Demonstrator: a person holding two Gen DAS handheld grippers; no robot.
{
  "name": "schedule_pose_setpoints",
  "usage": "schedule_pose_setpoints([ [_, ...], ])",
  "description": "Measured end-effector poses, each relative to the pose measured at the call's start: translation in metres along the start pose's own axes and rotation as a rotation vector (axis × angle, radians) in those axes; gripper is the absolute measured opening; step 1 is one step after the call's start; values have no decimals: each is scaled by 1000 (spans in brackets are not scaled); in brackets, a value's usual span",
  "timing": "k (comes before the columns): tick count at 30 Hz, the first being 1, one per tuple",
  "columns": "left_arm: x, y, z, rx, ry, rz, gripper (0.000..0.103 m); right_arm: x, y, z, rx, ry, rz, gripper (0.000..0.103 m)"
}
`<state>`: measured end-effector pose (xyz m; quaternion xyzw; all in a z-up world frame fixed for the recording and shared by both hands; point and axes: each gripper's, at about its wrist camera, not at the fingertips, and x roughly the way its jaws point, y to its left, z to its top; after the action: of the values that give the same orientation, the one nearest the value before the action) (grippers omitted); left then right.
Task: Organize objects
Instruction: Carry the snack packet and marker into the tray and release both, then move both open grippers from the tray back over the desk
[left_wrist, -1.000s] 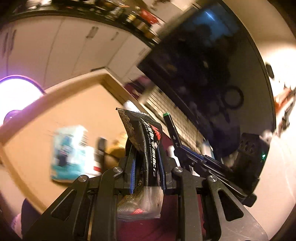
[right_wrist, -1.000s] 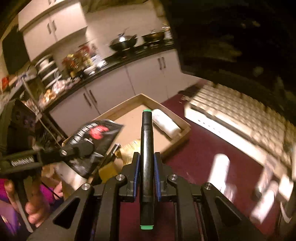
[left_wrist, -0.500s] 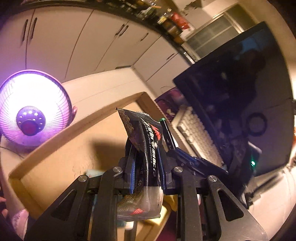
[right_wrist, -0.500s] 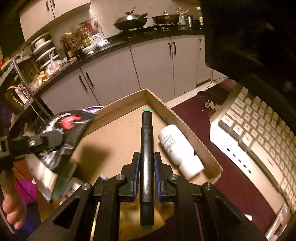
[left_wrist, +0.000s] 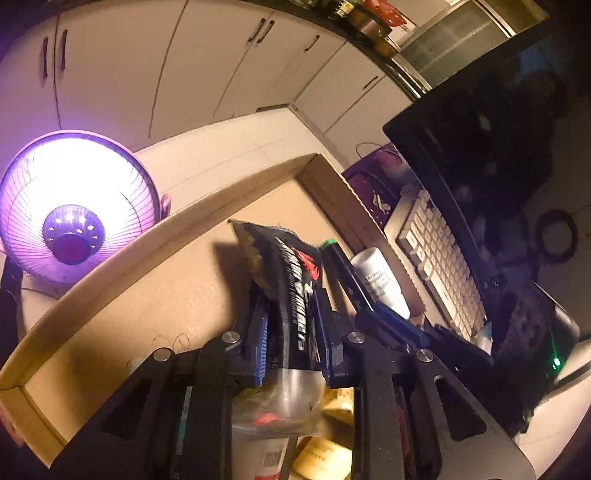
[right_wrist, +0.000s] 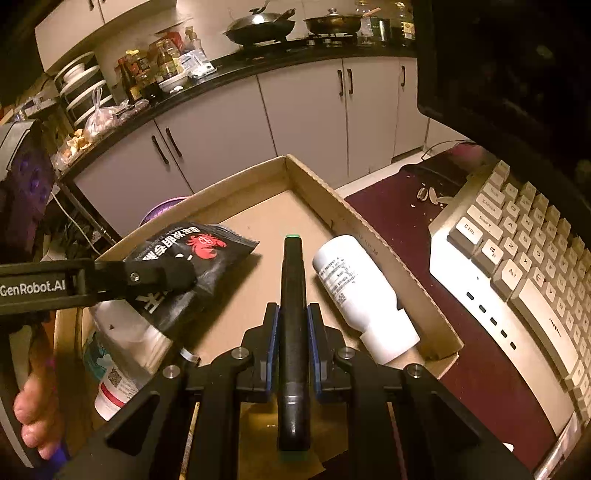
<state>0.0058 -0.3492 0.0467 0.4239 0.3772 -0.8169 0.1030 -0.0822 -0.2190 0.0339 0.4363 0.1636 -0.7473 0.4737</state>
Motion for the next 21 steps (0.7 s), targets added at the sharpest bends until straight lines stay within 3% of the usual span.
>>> schedule_pose_setpoints([
  [2,3,1,1,-9,16,11,36,-1,1,0,4,-4,7,14],
  [4,2,3,0,-21,13,17,44,-4,0,-2,11,-15,2,14],
  [8,-19,10,-2,-100,-30,-8,45,-14,-3,-3,40,-36,5,14],
  [10,-37,13,-6,-154,-116,12,48,-19,-1,-2,45,-57,15,14],
  [12,-53,12,-13,-167,-197,14,53,-23,1,-3,42,-65,24,28],
  [13,-59,10,-16,-159,-220,1,63,-24,2,-4,37,-66,33,46],
  [14,-61,7,-20,-145,-229,-15,69,-26,3,-4,38,-73,36,56],
  [21,-64,-1,-45,-99,-194,-126,69,-43,13,-13,64,-91,28,57],
])
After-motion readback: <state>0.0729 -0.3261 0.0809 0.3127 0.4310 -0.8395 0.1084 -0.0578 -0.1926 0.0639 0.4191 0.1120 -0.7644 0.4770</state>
